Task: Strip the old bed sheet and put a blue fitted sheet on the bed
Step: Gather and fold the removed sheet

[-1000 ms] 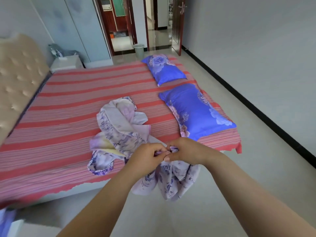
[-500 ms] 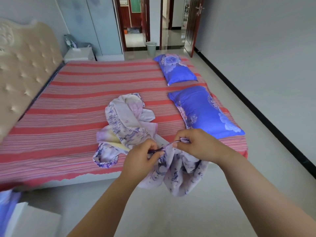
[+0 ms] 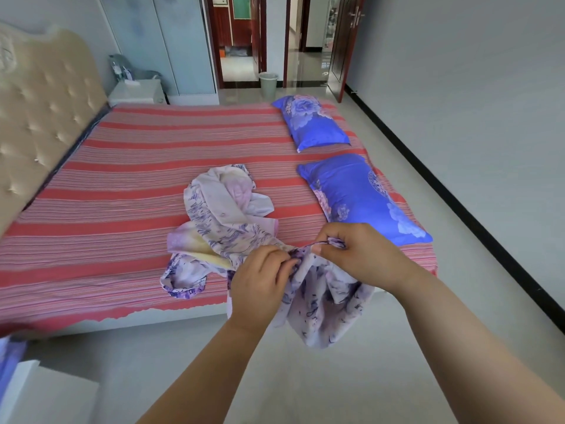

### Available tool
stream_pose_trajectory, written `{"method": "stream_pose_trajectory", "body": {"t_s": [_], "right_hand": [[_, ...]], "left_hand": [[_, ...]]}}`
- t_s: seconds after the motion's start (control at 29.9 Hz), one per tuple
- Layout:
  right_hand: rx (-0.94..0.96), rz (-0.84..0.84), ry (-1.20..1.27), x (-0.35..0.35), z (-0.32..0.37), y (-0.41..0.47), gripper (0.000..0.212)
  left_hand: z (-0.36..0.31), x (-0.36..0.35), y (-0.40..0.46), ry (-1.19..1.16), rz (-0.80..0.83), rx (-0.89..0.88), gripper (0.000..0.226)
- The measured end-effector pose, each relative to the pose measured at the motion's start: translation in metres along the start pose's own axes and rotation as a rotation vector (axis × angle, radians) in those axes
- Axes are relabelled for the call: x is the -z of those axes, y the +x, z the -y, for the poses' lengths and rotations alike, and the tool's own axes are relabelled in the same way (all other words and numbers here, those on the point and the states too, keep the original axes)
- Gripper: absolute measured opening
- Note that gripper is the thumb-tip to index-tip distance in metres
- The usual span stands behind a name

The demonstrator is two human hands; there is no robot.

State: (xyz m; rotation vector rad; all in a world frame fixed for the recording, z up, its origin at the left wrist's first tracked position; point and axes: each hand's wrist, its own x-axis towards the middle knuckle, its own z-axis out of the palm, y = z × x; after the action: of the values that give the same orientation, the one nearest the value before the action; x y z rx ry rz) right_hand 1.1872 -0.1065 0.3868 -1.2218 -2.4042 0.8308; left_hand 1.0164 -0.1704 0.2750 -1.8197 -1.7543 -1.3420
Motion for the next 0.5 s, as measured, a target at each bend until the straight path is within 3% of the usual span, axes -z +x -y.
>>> {"method": "stream_pose_trajectory", "body": {"t_s": [0.2,0.37,0.5], "right_hand": [[0.013,-0.024,-0.006,0.002,0.000,0.000,0.013],[0.023,-0.025,-0.006,0.001,0.002,0.000,0.012],[0.020,-0.033,-0.022,0.001,0.002,0.001,0.014]], "left_hand": [[0.007,-0.007,-0.012,0.022,0.234,0.307,0.036],[0.005,-0.008,-0.003,-0.065,0.314,0.294,0.035],[-0.002,-0.005,0.000,-0.107,0.269,0.252,0.022]]}}
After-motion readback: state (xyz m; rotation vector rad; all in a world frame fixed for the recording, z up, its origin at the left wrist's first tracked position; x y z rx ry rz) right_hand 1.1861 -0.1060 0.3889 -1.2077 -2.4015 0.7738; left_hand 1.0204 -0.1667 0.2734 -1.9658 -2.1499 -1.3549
